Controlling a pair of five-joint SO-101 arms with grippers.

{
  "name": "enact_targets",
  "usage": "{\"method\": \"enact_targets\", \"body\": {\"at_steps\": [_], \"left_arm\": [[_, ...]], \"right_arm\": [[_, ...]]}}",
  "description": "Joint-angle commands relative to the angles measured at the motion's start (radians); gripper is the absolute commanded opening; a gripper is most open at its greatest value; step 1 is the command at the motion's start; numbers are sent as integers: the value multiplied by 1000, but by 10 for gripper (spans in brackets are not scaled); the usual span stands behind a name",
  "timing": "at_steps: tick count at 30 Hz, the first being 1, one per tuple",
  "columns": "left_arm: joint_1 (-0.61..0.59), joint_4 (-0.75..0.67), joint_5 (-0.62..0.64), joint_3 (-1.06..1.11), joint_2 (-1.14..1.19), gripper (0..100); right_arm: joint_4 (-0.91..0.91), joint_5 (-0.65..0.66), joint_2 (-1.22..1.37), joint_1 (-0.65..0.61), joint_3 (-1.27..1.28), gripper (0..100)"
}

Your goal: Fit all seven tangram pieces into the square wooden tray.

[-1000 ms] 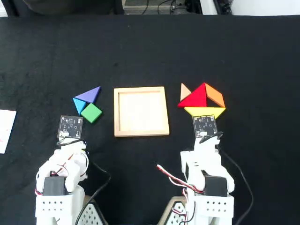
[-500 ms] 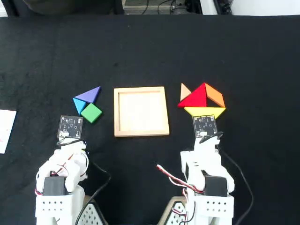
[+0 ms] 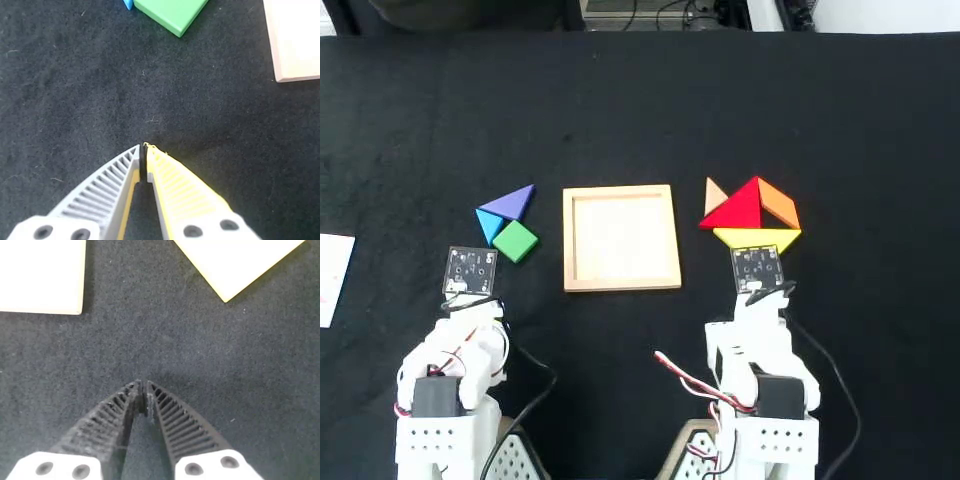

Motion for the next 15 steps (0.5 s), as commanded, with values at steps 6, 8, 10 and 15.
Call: {"method": "enact_targets", "body": {"at_steps": [6, 8, 10, 15], "left_arm": [[8, 0, 3, 16, -8, 31], [1, -5, -2, 16, -9, 32], [-2, -46, -2, 15, -9, 33], [-150, -167, 2, -130, -9, 33]], "right_arm": [[0, 5, -65, 2, -1, 15], [0, 5, -65, 2, -1, 15], [2, 3, -65, 2, -1, 15], [-46, 9, -65, 11, -21, 15]]}}
